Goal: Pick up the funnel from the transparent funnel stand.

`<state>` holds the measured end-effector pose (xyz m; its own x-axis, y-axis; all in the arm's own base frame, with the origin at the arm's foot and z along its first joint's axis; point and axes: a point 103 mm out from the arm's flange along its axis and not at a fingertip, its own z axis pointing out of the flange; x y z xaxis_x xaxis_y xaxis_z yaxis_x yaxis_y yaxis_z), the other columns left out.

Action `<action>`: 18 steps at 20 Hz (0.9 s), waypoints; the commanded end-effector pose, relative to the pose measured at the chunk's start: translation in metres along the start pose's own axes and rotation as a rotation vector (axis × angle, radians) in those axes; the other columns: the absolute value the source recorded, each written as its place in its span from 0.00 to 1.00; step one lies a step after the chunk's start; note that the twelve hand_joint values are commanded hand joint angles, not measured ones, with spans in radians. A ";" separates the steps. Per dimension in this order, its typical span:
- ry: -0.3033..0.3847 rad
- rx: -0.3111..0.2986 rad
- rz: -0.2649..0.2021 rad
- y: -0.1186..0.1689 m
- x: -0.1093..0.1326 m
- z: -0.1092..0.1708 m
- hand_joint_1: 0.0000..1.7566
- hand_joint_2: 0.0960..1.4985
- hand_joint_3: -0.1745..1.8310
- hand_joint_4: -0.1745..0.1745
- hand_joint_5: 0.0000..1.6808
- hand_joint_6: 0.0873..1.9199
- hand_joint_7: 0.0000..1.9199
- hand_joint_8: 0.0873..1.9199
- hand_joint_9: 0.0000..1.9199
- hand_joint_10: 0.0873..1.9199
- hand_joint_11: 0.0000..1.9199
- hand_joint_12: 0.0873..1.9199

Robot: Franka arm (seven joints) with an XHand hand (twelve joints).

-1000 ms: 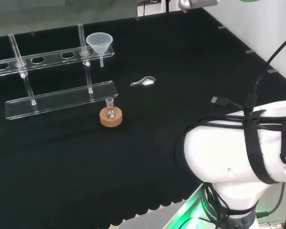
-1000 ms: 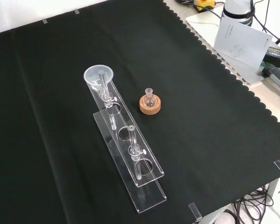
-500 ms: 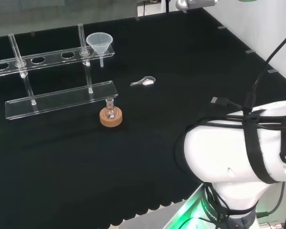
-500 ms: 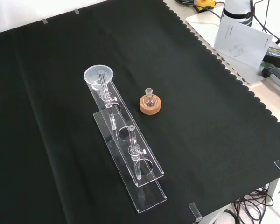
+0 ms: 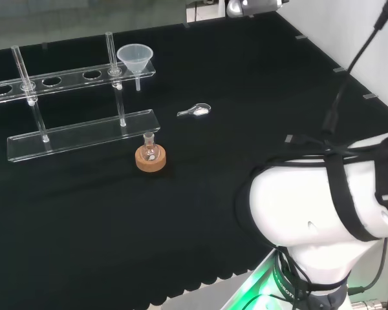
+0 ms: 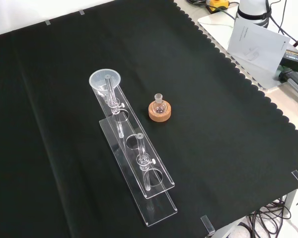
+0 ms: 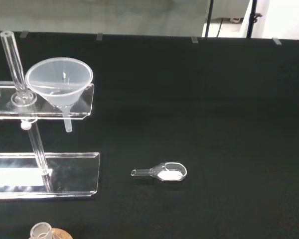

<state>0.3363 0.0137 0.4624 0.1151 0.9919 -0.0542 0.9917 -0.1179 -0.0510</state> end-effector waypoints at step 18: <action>-0.121 0.133 -0.186 0.133 0.090 0.079 0.22 0.62 0.21 0.48 0.15 0.00 0.00 0.21 0.08 0.35 0.00 0.74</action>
<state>0.4514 0.0477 0.3921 -0.0371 0.9944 -0.0994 0.9826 0.0182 -0.1848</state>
